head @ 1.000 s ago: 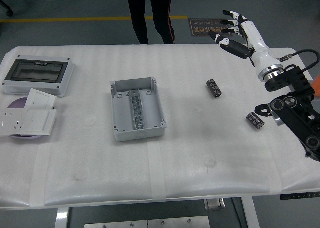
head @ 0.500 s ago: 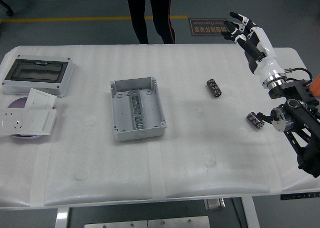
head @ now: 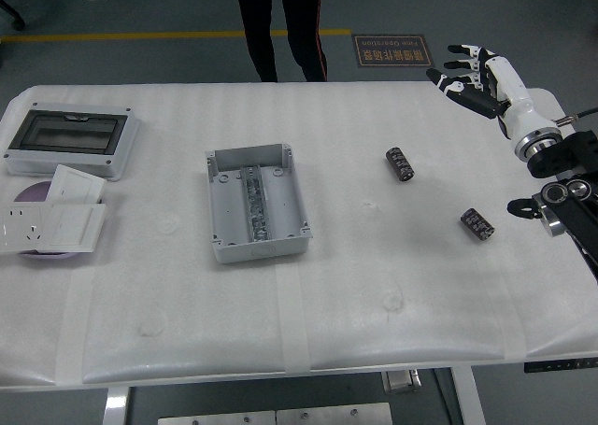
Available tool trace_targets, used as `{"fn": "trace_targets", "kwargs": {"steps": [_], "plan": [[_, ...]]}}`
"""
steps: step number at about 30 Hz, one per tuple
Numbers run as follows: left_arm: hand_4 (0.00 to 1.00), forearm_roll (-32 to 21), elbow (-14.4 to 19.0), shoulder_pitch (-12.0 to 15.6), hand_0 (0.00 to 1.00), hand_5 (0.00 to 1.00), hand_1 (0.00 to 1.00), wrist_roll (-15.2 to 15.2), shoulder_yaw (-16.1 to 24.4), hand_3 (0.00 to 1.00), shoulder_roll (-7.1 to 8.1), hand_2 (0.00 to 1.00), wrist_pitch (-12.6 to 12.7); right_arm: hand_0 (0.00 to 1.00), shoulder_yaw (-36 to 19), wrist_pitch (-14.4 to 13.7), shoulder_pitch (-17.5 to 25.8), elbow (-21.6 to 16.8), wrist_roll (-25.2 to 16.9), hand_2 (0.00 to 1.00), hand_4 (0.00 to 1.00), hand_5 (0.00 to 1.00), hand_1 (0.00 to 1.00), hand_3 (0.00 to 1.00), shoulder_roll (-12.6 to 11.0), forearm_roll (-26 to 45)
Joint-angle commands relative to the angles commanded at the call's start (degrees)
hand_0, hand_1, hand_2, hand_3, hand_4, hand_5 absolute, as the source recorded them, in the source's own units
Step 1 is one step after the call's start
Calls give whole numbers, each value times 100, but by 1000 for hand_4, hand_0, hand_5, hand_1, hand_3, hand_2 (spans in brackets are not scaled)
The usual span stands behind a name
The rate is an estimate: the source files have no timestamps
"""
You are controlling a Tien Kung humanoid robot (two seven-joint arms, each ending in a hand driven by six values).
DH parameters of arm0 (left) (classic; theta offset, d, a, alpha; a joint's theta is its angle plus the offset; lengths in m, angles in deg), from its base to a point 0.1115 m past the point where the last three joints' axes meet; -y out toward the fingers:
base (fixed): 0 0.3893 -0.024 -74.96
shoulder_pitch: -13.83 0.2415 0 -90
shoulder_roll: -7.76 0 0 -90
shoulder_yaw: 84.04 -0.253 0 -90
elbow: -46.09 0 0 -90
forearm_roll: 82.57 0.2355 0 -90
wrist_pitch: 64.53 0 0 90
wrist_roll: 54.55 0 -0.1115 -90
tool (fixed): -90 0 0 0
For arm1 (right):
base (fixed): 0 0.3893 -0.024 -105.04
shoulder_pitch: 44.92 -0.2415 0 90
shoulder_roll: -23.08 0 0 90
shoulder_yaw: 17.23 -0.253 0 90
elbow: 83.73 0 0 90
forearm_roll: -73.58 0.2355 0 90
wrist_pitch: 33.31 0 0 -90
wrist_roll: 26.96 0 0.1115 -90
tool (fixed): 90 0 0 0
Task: Pick up the battery,place it into the box
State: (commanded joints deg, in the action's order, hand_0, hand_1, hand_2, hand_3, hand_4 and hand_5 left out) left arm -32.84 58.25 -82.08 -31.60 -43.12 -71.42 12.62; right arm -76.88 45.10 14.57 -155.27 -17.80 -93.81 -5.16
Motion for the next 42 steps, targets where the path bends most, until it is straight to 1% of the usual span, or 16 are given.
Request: {"fn": "trace_targets", "kwargs": {"steps": [3,5,8,11,15,18,23,29,33,42], "plan": [[471,10,-3,-17,469,382,612,-2,7,459,2,547,-3,707,397,27,-342,367,339,768,847,467,657,837,83,-653],[471,21,-4,-30,469,382,612,-3,14,459,5,547,-6,707,662,46,-567,625,450,768,847,467,657,837,186,-1037],[471,32,-4,-41,470,382,612,-2,21,459,8,547,-9,700,1071,75,-898,1045,514,777,846,458,653,846,355,-1517],[471,39,-1,-36,470,382,612,7,29,459,7,547,-11,700,1420,94,-1101,1413,518,777,846,458,653,846,467,-1779],[472,46,4,-24,470,381,611,18,34,459,2,547,-12,699,1883,117,-1294,1870,491,772,849,449,653,851,580,-1703],[472,43,5,-26,470,381,611,19,30,459,-2,547,-13,699,2282,137,-1423,2218,449,772,849,449,653,851,681,-1492],[472,50,4,-44,470,381,612,15,27,459,-1,547,-17,699,2779,145,-1523,2568,392,771,850,451,648,850,855,-1186],[472,65,3,-63,470,382,612,10,30,459,1,547,-21,702,3131,129,-1628,2842,305,770,850,453,647,850,1055,-868],[472,79,3,-74,469,381,612,5,35,458,1,547,-25,703,3310,143,-1700,2999,257,768,847,458,644,850,1138,-723],[472,60,6,-72,470,381,611,-20,15,458,4,547,-35,703,3748,204,-1815,3237,225,763,845,462,642,850,1193,-506]]}}
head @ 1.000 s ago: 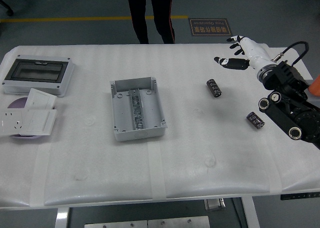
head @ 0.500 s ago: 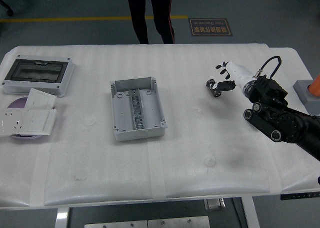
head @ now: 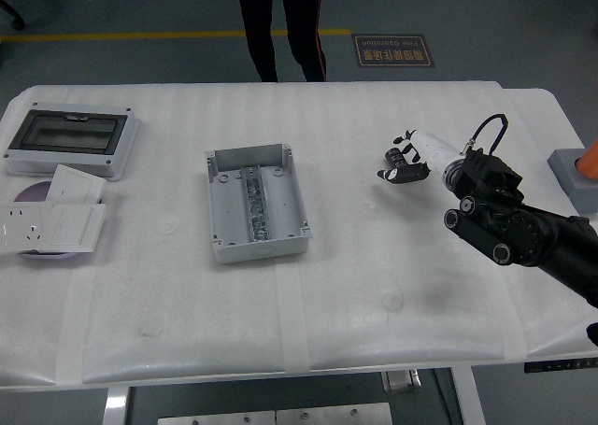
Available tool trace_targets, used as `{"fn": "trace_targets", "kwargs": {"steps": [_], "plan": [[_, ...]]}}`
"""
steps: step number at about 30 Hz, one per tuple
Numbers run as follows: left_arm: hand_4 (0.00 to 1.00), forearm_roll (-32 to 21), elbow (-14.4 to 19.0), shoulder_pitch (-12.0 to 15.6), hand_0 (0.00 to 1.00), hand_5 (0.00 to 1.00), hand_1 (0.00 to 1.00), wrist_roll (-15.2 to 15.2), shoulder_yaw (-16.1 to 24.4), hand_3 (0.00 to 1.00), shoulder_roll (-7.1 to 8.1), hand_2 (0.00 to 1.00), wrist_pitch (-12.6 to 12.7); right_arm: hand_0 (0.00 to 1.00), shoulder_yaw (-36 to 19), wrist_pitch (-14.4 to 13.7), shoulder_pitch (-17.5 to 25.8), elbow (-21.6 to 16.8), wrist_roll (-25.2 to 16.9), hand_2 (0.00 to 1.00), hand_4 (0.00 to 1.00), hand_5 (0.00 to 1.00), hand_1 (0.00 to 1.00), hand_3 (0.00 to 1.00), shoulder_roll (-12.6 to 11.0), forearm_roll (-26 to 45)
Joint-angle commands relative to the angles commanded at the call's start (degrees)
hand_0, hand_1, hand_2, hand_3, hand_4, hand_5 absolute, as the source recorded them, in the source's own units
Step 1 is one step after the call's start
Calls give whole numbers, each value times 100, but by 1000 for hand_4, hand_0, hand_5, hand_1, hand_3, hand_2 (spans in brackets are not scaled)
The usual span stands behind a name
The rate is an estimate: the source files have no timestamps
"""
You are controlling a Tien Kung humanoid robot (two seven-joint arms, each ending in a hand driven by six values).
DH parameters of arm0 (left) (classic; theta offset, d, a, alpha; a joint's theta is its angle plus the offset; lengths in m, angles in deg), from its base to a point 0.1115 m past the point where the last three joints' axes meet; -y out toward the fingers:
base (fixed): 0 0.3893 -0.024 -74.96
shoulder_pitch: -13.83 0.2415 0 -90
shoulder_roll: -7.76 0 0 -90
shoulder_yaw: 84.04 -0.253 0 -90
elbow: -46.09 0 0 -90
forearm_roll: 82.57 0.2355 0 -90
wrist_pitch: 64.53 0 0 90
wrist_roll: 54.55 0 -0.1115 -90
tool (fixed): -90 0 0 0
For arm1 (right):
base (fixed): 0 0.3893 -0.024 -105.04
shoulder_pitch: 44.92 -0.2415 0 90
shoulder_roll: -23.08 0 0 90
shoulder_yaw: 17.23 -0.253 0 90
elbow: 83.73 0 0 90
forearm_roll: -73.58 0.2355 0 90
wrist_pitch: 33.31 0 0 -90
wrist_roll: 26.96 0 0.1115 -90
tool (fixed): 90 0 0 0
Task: Pick up the battery,place it into the box
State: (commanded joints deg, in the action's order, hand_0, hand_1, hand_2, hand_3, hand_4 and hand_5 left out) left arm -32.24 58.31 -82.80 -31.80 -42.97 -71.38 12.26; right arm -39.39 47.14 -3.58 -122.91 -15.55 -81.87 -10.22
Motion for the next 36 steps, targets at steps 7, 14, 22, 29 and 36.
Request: {"fn": "trace_targets", "kwargs": {"steps": [7,14,22,29,36], "plan": [[472,-22,-2,-9,470,381,611,-53,1,456,0,547,-4,703,166,6,-58,112,-9,763,847,469,639,846,39,147],[473,-29,-2,-6,470,380,612,-103,8,455,-5,547,2,697,265,-47,-80,213,-2,730,839,488,625,831,58,289],[471,-24,0,-1,469,382,612,-139,35,455,-1,547,7,684,309,-179,-68,203,10,685,813,479,603,811,69,277],[469,-18,-1,-9,469,383,612,-167,52,455,6,547,12,666,329,-282,-30,203,9,659,722,325,589,759,93,273],[467,-27,-2,-23,468,383,612,-188,52,455,2,545,11,651,388,-296,-4,224,8,644,678,256,574,733,115,284]]}}
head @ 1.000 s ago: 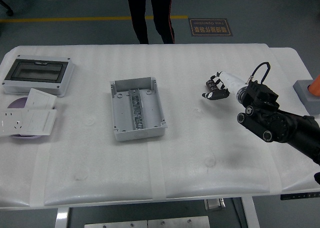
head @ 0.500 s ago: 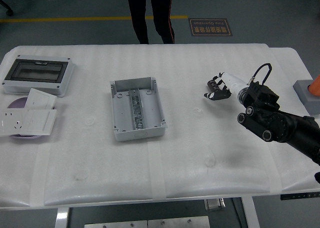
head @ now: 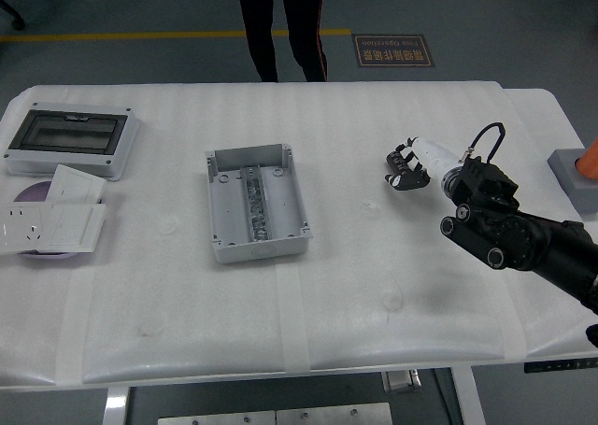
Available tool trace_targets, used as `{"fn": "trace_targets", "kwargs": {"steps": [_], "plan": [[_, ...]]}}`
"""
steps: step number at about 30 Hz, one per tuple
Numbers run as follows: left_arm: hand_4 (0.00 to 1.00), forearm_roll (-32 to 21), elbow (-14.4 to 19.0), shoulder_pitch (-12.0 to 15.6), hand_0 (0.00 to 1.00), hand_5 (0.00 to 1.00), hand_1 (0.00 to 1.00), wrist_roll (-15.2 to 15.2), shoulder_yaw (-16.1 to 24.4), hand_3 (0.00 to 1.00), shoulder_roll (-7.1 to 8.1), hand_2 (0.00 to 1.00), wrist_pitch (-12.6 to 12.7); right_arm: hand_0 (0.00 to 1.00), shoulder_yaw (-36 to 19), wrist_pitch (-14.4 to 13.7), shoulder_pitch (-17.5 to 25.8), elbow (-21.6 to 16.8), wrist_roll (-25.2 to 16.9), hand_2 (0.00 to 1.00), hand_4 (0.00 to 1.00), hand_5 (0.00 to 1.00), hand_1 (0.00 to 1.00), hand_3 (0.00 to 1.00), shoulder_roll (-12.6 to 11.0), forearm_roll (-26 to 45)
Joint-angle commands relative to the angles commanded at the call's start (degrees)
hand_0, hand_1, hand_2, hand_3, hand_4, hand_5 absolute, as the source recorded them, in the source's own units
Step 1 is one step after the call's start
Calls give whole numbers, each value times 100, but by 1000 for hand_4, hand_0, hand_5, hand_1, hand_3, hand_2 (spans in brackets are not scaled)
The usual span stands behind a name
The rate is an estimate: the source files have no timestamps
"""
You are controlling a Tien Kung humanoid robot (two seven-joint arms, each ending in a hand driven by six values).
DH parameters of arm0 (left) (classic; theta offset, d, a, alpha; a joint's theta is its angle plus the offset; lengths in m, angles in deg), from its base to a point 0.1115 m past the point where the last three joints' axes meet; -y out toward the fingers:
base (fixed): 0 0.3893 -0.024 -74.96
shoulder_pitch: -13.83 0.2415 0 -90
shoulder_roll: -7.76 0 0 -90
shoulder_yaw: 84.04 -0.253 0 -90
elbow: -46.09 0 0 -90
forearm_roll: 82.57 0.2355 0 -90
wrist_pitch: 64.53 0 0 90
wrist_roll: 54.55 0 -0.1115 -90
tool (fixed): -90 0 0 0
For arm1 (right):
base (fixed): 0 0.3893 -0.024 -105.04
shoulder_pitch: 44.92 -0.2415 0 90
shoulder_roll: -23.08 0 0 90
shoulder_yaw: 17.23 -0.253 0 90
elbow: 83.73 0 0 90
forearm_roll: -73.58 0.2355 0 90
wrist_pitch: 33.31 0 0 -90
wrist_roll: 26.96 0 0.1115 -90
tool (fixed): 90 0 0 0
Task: Pick up the battery,place it into the box
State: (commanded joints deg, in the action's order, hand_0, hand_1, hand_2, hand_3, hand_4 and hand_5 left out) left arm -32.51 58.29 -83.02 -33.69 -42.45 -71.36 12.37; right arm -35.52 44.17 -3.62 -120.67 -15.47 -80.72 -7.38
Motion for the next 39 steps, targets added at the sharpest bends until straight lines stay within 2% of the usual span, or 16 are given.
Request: {"fn": "trace_targets", "kwargs": {"steps": [2,8,27,31,32,37,38,39], "plan": [[466,-9,0,-2,469,385,611,-6,-5,455,-1,545,3,647,-1,-8,-1,-4,3,636,645,224,569,726,1,-9],[466,-49,-2,-15,467,389,611,-44,-33,453,3,543,18,638,3,-45,-11,-8,1,632,636,212,572,726,0,-21],[457,-68,-6,-55,465,404,611,-166,-67,451,-6,544,0,635,82,3,9,-69,37,611,621,213,567,719,17,-135],[457,-54,-5,-64,465,404,611,-229,-49,451,-3,544,27,635,57,-9,3,-130,47,611,621,213,567,719,3,-243],[455,-52,-5,-66,461,411,611,-248,-46,450,-1,546,36,639,50,-10,0,-143,47,569,591,182,552,743,-1,-264],[455,-85,-7,-75,461,411,611,-362,-81,450,5,546,94,639,46,-60,-9,-184,32,569,591,182,552,743,-10,-339],[455,-87,-8,-77,460,419,611,-384,-85,449,6,549,105,611,56,-63,-10,-187,32,520,369,20,530,727,-9,-350],[455,-88,-8,-79,460,419,611,-400,-85,449,6,549,113,611,67,-63,-10,-185,34,520,369,20,530,727,-7,-355]]}}
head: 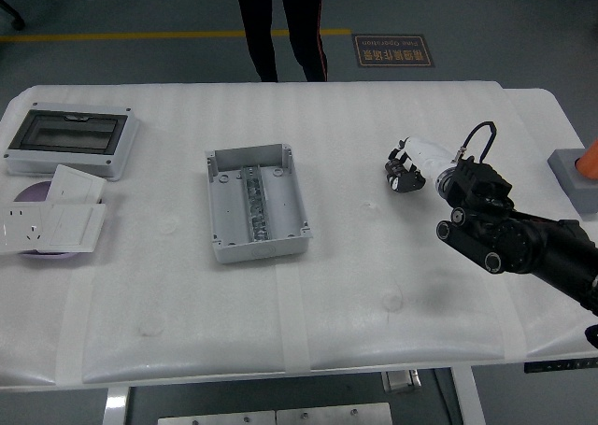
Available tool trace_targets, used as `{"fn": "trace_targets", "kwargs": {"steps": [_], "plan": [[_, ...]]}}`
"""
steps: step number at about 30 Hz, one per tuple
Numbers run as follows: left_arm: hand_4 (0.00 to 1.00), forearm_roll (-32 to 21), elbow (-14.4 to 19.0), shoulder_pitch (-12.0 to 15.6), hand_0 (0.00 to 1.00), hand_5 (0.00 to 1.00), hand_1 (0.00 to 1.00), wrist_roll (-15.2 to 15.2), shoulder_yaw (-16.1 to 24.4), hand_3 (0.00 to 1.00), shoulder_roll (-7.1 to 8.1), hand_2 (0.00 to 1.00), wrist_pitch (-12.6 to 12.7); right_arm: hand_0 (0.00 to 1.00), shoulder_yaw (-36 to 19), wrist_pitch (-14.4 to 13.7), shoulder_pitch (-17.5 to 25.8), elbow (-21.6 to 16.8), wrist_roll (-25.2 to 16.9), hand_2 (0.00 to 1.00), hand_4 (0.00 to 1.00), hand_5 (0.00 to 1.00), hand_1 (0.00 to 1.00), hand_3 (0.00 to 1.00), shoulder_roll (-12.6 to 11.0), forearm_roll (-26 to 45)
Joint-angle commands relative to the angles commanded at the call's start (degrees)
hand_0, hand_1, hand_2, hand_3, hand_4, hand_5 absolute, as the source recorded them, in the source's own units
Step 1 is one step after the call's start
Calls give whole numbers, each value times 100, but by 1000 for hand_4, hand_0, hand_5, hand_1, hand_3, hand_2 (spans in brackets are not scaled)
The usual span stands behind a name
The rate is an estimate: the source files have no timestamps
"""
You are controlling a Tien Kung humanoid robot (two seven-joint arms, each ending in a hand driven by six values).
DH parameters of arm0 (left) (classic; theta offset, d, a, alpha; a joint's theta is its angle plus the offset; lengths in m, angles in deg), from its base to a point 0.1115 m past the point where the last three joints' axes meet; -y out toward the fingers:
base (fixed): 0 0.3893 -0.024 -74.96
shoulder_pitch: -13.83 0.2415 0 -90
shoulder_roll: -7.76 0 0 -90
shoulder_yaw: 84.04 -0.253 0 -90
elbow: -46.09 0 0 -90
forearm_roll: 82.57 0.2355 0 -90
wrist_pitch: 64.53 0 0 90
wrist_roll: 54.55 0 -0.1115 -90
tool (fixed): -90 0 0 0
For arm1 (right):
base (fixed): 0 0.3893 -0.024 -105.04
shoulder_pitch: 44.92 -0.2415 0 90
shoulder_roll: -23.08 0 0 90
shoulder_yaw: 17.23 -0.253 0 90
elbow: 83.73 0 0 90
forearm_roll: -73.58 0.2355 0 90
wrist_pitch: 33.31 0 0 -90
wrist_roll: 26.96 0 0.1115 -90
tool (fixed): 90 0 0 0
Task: Pick up the battery,place it into the box
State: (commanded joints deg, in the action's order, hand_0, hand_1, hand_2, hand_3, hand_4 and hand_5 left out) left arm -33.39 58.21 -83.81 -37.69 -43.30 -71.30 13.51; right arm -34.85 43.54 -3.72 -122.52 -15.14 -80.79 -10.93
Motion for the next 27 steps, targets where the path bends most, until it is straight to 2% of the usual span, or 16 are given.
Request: {"fn": "trace_targets", "kwargs": {"steps": [4,5,10,11,27], "plan": [[455,8,-2,-9,460,419,611,-47,2,449,2,549,20,611,60,2,1,20,3,520,369,20,530,727,8,2],[453,14,-2,-11,456,427,612,-55,5,448,4,572,22,588,77,5,0,26,3,510,308,2,518,725,9,9],[453,50,-1,-11,456,427,612,-48,25,448,11,572,11,588,98,37,-4,46,9,510,308,2,518,725,17,32],[456,52,-1,-10,456,436,613,-48,28,448,12,604,13,580,103,42,-4,50,9,506,292,2,511,722,17,45],[458,36,-3,-8,453,454,613,-148,38,449,19,606,67,586,170,42,-37,-59,102,506,326,2,510,728,5,-240]]}}
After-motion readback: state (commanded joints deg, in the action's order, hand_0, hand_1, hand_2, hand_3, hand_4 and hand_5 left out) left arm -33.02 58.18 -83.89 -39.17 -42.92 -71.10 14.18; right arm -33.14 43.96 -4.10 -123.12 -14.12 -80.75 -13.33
